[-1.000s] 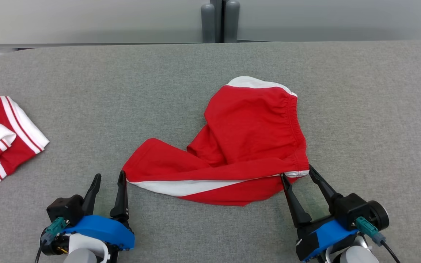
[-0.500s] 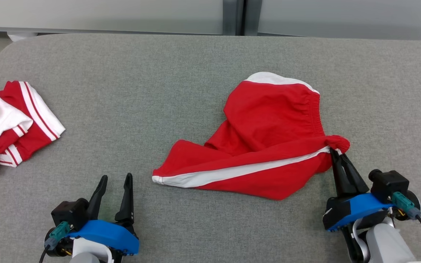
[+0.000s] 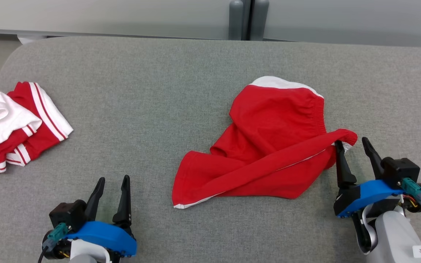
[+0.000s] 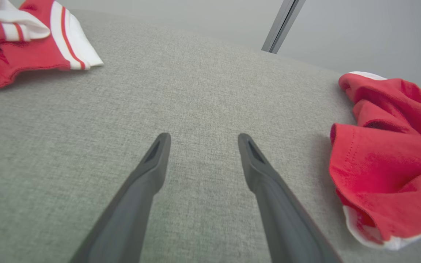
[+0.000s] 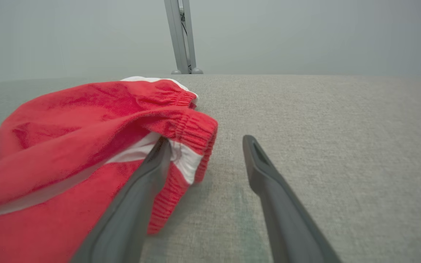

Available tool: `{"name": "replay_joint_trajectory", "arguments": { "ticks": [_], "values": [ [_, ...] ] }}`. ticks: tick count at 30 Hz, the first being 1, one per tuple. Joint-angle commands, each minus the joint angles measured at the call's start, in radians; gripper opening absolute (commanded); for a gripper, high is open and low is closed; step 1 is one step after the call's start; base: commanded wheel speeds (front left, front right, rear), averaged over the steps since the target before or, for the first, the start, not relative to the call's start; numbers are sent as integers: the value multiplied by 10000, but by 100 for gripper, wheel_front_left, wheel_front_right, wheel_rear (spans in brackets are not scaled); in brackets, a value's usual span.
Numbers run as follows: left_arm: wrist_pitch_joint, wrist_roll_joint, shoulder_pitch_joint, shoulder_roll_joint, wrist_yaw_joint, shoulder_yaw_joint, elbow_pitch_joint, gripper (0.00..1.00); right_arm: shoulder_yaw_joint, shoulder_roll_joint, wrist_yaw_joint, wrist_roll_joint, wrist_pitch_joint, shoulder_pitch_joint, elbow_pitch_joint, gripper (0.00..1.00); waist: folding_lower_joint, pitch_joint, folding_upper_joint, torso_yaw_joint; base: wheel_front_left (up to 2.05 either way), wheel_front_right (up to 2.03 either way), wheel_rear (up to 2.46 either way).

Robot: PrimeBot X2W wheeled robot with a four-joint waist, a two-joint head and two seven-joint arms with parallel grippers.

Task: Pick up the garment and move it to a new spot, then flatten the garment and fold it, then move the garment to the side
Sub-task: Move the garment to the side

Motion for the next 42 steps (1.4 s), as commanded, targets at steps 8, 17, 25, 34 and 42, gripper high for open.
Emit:
{"name": "replay_joint_trajectory", "arguments": {
  "ticks": [8,17,25,34,42],
  "values": [
    [-28,630,582,-253,-16,755,-76,100,158,-41,1,366,-38,1306,-1413,100,0,-876,-1,-391,0,0,0],
    [-29,1433,1347,-518,-16,530,-309,100,269,-41,1,613,-35,2406,-2173,100,0,-1548,-1,-638,0,0,0],
    [-29,1126,1705,-348,-16,-971,-263,100,375,-41,1,678,-37,2541,-2307,100,0,-1458,-1,-865,0,0,0],
    [-29,-316,1337,190,-16,-2270,-464,100,358,-42,1,570,-37,2424,-2410,100,0,-1210,-1,-1060,0,0,0],
    [-29,-1233,1012,658,-16,-3082,-823,100,475,-39,1,535,-37,2280,-2501,100,0,-989,-1,-1255,0,0,0]
  ]
}}
